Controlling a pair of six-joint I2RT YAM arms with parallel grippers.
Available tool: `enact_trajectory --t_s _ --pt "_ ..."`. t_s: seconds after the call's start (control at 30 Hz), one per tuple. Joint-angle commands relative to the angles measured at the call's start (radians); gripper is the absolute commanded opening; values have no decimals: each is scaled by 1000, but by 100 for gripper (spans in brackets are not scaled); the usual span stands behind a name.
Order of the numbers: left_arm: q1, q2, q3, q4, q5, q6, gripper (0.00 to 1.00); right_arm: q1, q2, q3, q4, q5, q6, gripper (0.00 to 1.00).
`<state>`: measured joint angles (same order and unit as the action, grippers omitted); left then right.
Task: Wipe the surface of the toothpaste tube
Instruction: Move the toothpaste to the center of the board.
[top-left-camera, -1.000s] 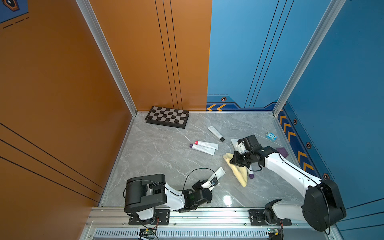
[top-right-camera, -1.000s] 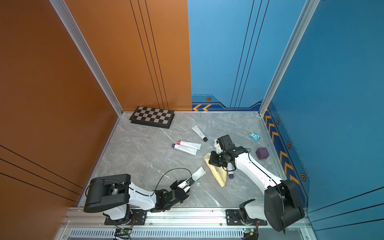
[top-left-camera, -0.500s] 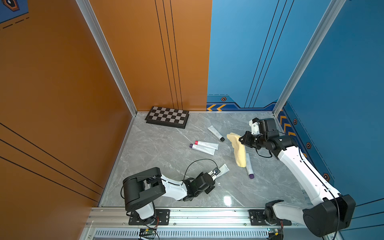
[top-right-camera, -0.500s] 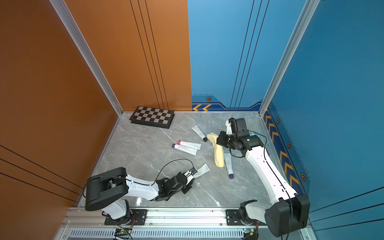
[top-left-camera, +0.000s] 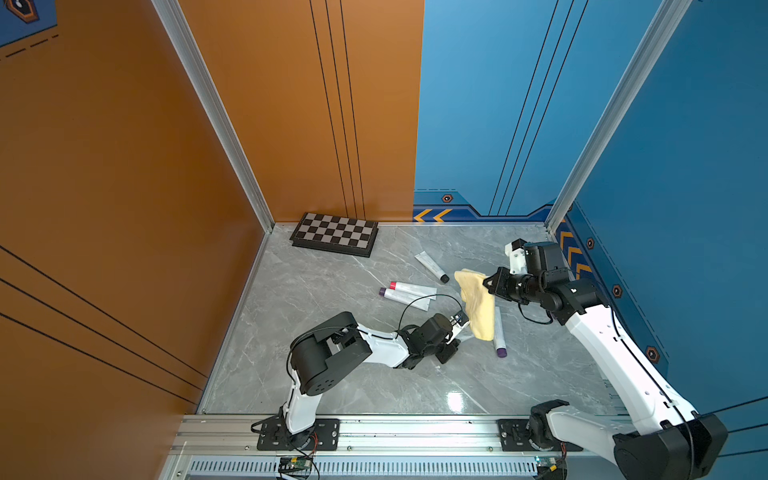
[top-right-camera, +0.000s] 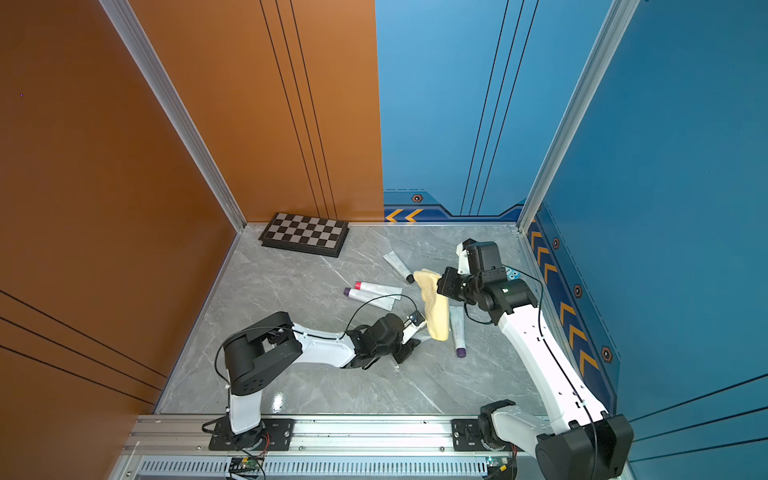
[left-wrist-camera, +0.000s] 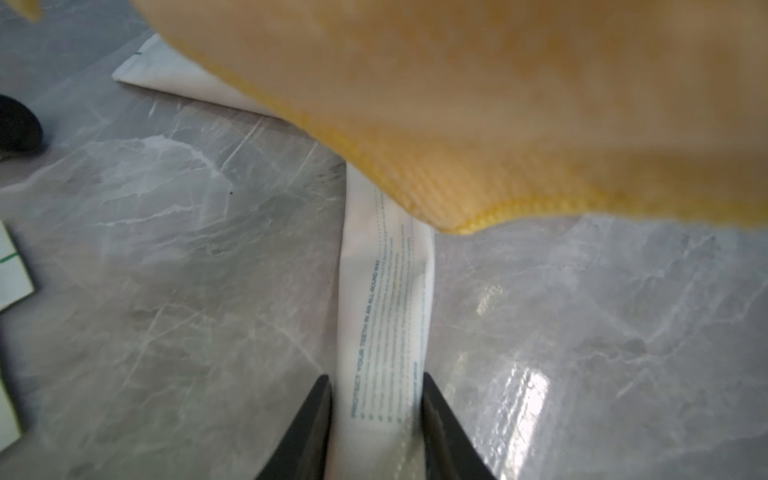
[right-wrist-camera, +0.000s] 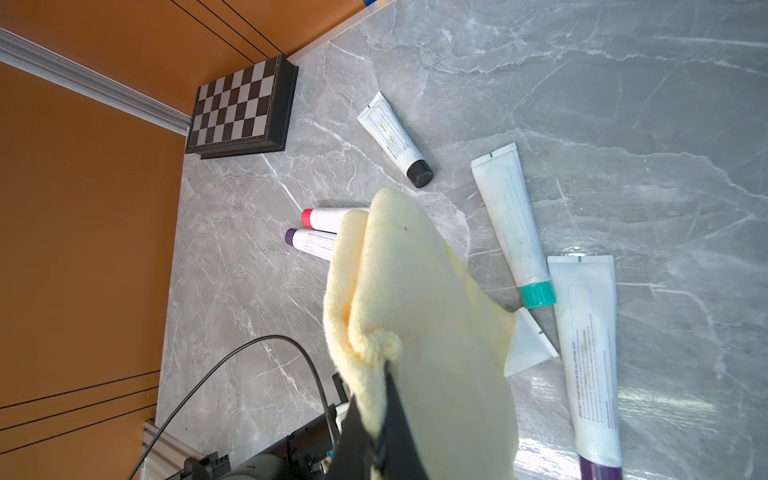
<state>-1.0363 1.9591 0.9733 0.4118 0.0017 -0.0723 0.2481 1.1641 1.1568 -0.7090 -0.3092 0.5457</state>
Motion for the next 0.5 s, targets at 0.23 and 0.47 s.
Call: enact_trajectory --t_s 0.23,0.47 --pt "109 -246 -61 -76 83 -106 85 -12 -42 6 -27 16 -24 0" --pt "335 -389 -91 -238 44 -172 92 -8 -38 5 -26 -1 -23 0"
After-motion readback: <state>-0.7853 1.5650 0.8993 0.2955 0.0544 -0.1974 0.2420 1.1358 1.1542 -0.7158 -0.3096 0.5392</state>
